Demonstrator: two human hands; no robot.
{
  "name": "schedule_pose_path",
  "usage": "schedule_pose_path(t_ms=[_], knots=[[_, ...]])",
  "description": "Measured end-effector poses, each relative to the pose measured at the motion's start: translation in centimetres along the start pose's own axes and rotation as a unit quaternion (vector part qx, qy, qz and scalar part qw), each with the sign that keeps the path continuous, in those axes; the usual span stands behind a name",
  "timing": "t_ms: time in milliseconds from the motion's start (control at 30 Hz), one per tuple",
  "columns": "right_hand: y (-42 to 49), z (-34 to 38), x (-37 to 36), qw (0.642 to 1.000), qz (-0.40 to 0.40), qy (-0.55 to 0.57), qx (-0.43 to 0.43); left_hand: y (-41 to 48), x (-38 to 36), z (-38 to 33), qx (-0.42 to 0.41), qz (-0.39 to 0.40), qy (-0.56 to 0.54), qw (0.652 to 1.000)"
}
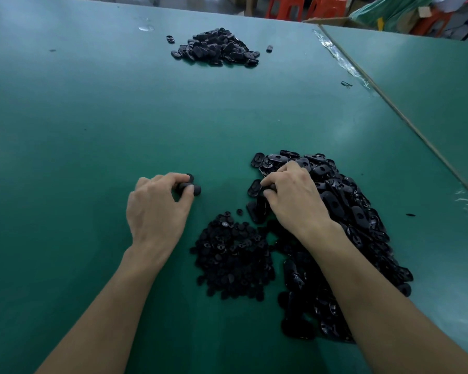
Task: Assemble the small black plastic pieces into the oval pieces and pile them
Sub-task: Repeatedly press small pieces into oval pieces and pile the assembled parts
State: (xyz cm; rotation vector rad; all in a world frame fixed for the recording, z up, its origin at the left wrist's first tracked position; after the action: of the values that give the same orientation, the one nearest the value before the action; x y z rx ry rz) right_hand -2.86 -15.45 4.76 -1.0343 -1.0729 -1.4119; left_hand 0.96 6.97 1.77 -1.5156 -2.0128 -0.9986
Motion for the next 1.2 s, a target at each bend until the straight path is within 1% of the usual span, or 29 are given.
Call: schedule_pose_path(t_ms=[100,167,267,433,533,633,767,833,900,967,1033,1133,1200], knots=[[0.0,0.0,0.4,1.0,-0.012,0.012,-0.007,0.2,-0.2,0.4,0.011,0.011,0.033,0.999],[0.0,0.1,0.4,1.0,0.003,0.0,-0.004,0.3,-0.4,0.6,0.024,0.018,0.034,0.999],[0.0,0.2,0.5,1.0,0.017,-0.003,-0.004,0.2,-0.4,0.4,0.014,0.012,0.023,1.0],[-0.1,0.3,0.7,0.998,-0.006,0.063,-0.014,-0.5,0.0,-0.9,-0.038,-0.005,-0.043,0.998],[-0.1,0.5,0.8,0.993,-0.024,0.114,-0.018,-1.1,-0.4,-1.8,-0.07,0.03,-0.105,0.992],[-0.1,1.4,1.1,0.984,-0.034,0.174,0.001,-1.5,-0.9,-2.4,-0.067,0.088,-0.218,0.97],[-0.2,2.8,1.4,0.96,-0.019,0.277,0.031,-2.0,-1.7,-2.5,-0.004,0.169,-0.335,0.927],[-0.3,3.6,1.4,0.955,-0.001,0.291,0.059,-2.0,-1.9,-2.5,0.019,0.196,-0.382,0.903],[-0.4,4.1,1.3,0.953,0.016,0.289,0.083,-2.0,-2.0,-2.5,0.038,0.207,-0.423,0.881],[-0.5,4.3,1.1,0.949,0.024,0.301,0.087,-1.9,-2.1,-2.4,0.057,0.213,-0.443,0.869],[-0.5,4.3,0.8,0.942,0.024,0.326,0.075,-1.8,-2.2,-2.3,0.076,0.219,-0.458,0.858],[-0.6,3.9,0.7,0.925,-0.003,0.378,0.039,-1.7,-2.2,-2.3,0.094,0.217,-0.485,0.842],[-0.6,3.6,0.7,0.923,-0.017,0.384,0.018,-1.8,-2.1,-2.4,0.099,0.215,-0.497,0.835]])
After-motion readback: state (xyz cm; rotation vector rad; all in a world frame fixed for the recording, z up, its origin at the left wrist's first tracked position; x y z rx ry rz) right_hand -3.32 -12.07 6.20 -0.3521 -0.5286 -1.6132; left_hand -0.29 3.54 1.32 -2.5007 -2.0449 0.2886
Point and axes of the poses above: each hand's wrist, its own y-axis towards the middle knuckle, its own x-axis out of the back of the hand, z = x × y, the point moved 5 cm from there along y, towards the middle knuckle, and after that the axes turned 8 degrees about x, right-handed, at the moved point
